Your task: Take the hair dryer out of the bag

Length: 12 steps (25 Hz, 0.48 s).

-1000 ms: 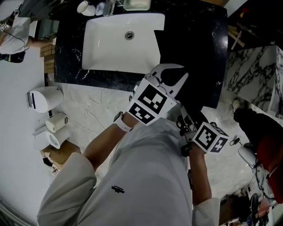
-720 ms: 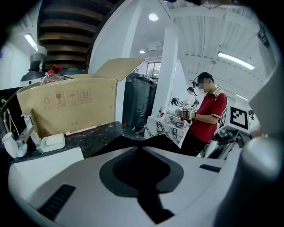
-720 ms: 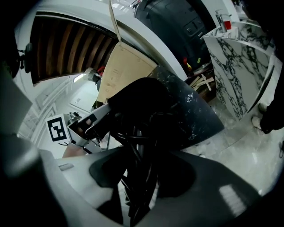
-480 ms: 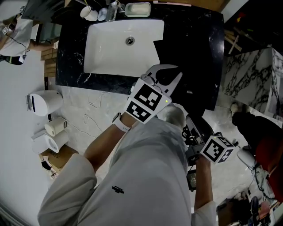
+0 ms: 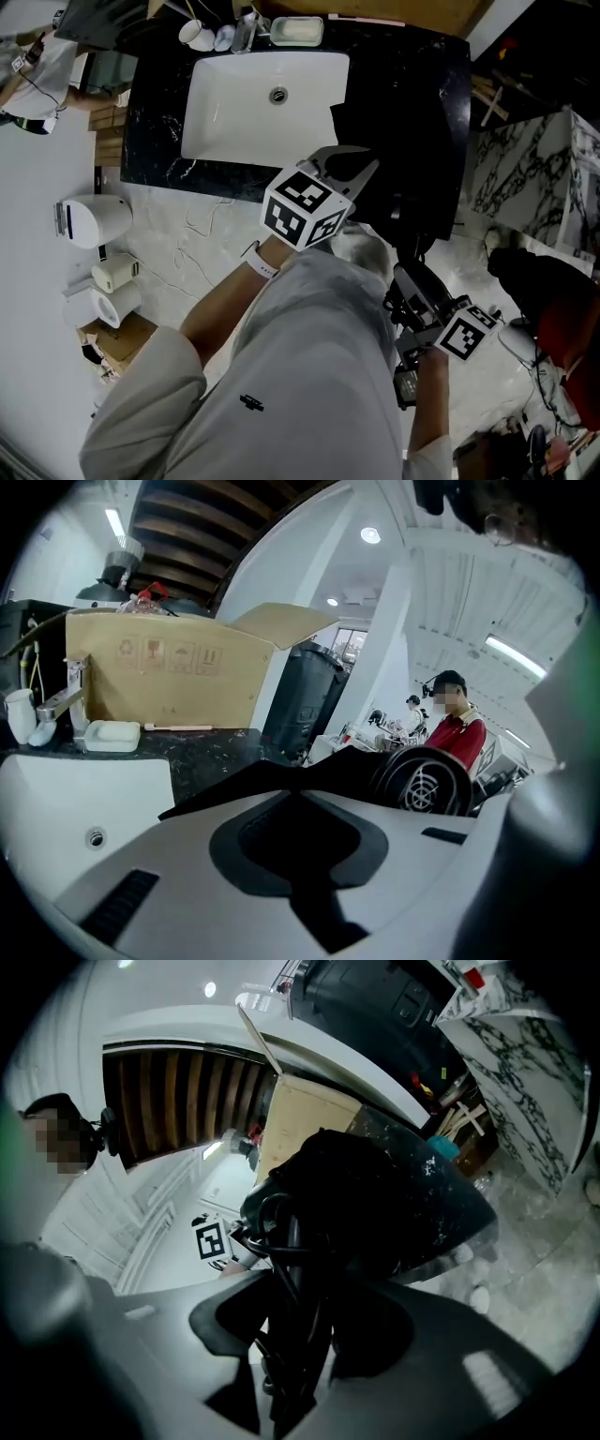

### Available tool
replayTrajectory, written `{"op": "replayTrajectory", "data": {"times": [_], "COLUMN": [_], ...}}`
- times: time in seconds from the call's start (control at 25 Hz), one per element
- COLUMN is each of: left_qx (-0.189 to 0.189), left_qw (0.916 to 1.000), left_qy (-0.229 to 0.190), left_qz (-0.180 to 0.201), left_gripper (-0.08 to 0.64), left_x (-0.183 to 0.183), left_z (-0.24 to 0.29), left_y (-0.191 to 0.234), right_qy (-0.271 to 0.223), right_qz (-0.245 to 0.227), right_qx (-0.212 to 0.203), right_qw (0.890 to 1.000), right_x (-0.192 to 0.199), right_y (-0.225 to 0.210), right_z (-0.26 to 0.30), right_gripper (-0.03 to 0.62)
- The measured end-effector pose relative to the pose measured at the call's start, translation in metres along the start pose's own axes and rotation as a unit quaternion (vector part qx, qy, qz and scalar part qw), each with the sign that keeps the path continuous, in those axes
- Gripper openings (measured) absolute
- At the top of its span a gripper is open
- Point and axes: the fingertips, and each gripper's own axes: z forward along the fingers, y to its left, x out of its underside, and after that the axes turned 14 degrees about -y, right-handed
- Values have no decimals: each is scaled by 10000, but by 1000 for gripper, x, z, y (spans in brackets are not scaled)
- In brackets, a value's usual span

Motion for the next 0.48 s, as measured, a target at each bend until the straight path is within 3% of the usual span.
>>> {"op": "replayTrajectory", "data": {"times": [0.32, 0.48], "left_qx": [70, 84], "left_qw": [9999, 9999], "left_qy": [-119, -66], "left_qz": [-83, 1], "left_gripper": [28, 28], "left_x": [7, 11], "left_z": [2, -1], "left_y": [-8, -11], "right_qy": [-183, -192], "right_qz": [296, 179], "right_qx": [-538, -702], "right_qw": [9979, 9972], "right_x": [-7, -10], "right_y": [31, 44], "right_z": [0, 0], "right_gripper": [195, 195]}}
